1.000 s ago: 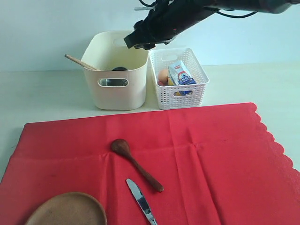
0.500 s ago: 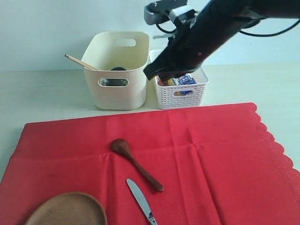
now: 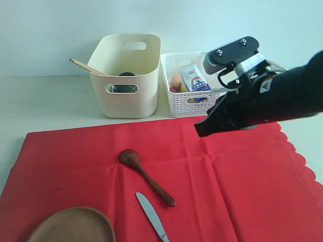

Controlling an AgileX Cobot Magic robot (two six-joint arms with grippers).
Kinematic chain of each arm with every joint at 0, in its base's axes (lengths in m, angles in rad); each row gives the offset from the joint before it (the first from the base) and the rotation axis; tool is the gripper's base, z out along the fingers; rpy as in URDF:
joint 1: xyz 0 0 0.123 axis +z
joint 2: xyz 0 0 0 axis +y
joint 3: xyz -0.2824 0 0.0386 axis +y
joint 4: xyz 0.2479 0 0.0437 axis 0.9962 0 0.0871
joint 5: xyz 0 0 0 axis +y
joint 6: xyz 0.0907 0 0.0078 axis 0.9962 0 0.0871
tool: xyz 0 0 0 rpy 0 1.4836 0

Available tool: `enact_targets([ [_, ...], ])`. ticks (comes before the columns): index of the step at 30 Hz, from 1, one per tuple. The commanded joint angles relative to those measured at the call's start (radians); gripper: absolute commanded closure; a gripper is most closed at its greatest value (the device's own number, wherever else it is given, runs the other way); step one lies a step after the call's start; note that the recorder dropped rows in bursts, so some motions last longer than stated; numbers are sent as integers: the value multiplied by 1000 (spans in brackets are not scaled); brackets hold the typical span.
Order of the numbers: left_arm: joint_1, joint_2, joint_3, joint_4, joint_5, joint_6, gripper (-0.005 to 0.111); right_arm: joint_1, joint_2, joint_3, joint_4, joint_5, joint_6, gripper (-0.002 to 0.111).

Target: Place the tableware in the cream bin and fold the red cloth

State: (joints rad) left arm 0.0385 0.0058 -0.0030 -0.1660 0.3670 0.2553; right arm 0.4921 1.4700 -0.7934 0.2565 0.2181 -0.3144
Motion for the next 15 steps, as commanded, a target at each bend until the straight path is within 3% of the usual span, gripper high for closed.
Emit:
enact_targets([
  [1,-2,-6,3,3,-8,0,107,-3,-51,125,-4,-145,2,108],
  [9,-2,-6,3,3,-8,0,107,-3,-61,317,0,-439,-32,108],
  [15,-2,-6,3,3,-8,0,107,-3,-61,336,-2,-472,-32,108],
])
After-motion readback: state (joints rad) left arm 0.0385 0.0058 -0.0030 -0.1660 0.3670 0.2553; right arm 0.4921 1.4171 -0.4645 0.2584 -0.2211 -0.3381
